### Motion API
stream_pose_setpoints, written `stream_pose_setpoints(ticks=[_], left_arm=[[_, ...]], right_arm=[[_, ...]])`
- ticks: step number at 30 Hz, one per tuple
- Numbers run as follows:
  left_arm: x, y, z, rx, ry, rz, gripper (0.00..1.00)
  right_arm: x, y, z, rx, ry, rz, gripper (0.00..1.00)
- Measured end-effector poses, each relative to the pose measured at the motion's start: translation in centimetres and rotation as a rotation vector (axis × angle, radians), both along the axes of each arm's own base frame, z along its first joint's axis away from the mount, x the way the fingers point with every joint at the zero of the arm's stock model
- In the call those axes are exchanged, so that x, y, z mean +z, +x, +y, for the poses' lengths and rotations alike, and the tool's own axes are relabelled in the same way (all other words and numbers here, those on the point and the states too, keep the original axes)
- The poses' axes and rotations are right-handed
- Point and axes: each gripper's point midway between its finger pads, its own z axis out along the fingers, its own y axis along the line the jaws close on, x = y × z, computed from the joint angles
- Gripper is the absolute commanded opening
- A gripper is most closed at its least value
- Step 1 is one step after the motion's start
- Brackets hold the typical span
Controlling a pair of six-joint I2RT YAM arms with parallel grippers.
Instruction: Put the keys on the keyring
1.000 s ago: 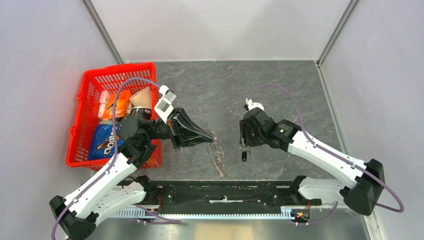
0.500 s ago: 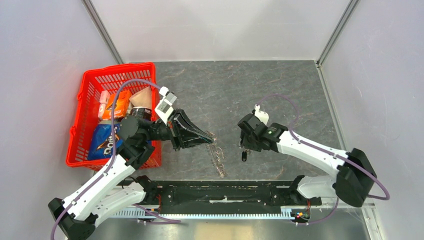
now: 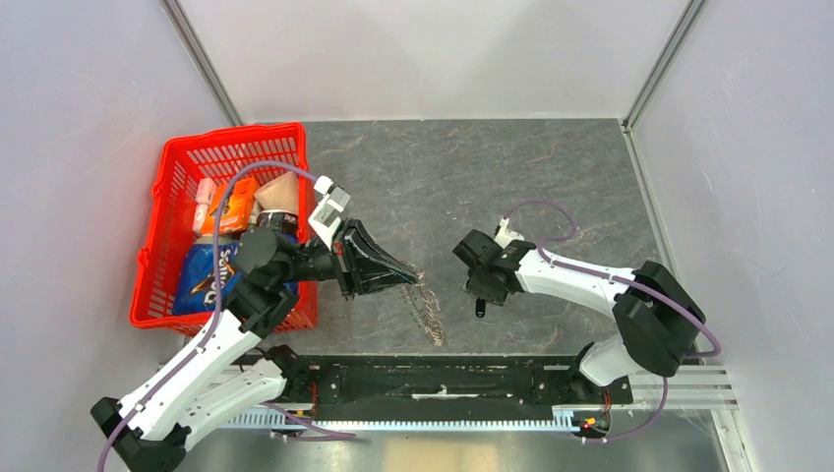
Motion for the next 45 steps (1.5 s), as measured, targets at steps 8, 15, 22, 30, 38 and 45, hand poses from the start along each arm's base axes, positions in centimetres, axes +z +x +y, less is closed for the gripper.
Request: stream_pose_setpoints(ticks=[8, 15, 22, 30, 38, 45], left_arm=[[-0.4, -0.1, 0.1, 0.002, 0.014, 0.004, 0.02], [-0.2, -0.2, 0.2, 0.003, 0.011, -0.004, 0.02], [-0.3, -0.3, 0.3, 0.003, 0.015, -0.002, 0.02], [-0.4, -0.2, 0.3, 0.004, 0.018, -0.003, 0.02], [-0.4, -0.2, 0.3, 0.005, 0.018, -0.006, 0.02], [-0.4, -0.2, 0.3, 0.005, 0.018, -0.007, 0.02]], right_arm=[[-0.5, 0.3, 0.2, -0.055, 0.011, 0.007, 0.55], [-1.2, 0.7, -0.3, -0.09, 0.002, 0.021, 0.54], [-1.3, 0.8, -0.4, -0.104, 0.004, 0.021, 0.53], [-1.9, 0.5, -1.0, -0.113, -0.008, 0.036, 0.5], [-2.2, 0.3, -1.2, -0.115, -0.008, 0.04, 0.41], [-2.3, 0.4, -1.1, -0.116, -0.002, 0.037, 0.32]])
